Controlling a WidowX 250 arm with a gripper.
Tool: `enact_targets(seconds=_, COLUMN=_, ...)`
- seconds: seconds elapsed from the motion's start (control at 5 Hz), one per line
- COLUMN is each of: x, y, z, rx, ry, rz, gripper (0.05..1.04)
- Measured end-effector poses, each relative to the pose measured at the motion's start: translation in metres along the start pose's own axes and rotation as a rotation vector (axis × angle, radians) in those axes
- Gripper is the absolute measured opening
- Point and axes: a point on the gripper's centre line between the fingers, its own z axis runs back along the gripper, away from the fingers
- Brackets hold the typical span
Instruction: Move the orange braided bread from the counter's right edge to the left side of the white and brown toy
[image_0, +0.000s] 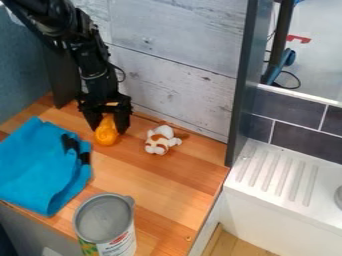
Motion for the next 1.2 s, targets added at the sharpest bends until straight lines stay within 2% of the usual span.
enact_targets(seconds=0.2, x=0.001, y=-0.004, z=0.001, rx=-0.023, ry=-0.006, rz=0.008, gripper=1.016)
enact_targets(seconds=0.4, x=0.002, y=-0.011, z=0.009, rx=-0.067, ry=-0.022, rz=0.017, gripper=1.009)
enact_targets(seconds=0.6, x=0.001, y=-0.002, z=0.035, rx=-0.075, ry=-0.086, rz=0.049, gripper=1.007)
enact_targets(seconds=0.8, x=-0.015, y=0.001, z=0.053, rx=-0.068, ry=-0.097, rz=0.050, gripper=1.007)
enact_targets(seconds=1.0, x=-0.044, y=0.002, z=0.077, rx=-0.004, ry=-0.056, rz=-0.006, gripper=1.007)
enact_targets(seconds=1.2, x=-0.079, y=-0.012, z=0.091, rx=0.051, ry=-0.001, rz=-0.117, gripper=1.007)
